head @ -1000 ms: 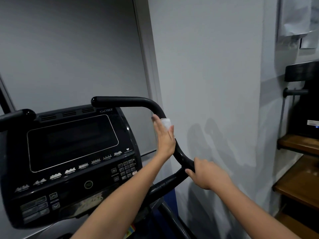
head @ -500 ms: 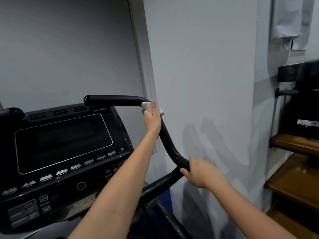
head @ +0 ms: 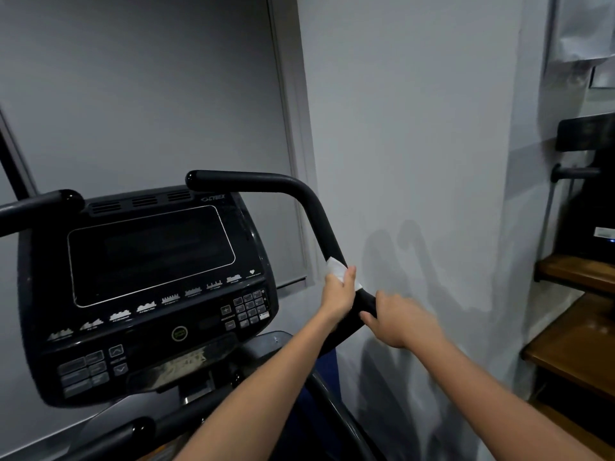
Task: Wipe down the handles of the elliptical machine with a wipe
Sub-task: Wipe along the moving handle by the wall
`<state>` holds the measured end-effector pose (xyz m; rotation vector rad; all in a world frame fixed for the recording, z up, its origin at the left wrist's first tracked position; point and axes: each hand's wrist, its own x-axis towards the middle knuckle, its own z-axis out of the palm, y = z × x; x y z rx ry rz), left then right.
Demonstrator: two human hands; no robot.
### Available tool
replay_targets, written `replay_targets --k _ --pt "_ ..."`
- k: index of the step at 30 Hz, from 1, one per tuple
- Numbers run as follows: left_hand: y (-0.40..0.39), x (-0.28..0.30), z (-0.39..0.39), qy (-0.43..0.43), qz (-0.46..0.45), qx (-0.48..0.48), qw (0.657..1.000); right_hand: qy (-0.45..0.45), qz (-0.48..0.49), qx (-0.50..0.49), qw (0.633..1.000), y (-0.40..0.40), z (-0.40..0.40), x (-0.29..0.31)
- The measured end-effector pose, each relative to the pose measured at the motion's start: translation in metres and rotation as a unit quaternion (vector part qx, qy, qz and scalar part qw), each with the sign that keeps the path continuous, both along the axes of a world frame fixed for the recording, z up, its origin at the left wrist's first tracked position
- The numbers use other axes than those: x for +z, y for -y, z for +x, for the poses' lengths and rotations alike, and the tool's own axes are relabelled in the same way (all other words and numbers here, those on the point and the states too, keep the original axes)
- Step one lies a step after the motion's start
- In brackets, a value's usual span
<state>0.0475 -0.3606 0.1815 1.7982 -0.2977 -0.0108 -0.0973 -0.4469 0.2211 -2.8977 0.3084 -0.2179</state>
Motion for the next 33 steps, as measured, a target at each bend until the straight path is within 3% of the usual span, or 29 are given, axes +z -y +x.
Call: replay_targets --k 4,11,14,20,23,33 --pt "0.003 0.011 0.007 -0.002 0.017 0.044 0.999 0.001 0.001 -0.002 1.000 0.000 -0.001 0.001" --pt "-0.006 0.053 -0.008 0.085 0.038 0.069 0.993 -0.003 0.002 0.008 1.000 0.003 0.004 -0.002" --pt "-0.012 0.093 0.012 0.127 0.010 0.080 0.989 -0.001 0.011 0.011 1.000 0.004 0.004 -0.003" --pt "-0.017 0.155 0.039 0.081 -0.113 0.091 0.986 0.002 0.010 0.010 1.000 0.005 0.004 -0.004" --pt "-0.016 0.141 0.041 0.069 -0.144 0.074 0.984 0.006 0.011 0.010 1.000 0.005 0.005 -0.004" --pt "-0.012 0.025 -0.003 0.055 0.011 -0.012 0.998 0.005 0.022 0.011 1.000 0.006 0.010 -0.008"
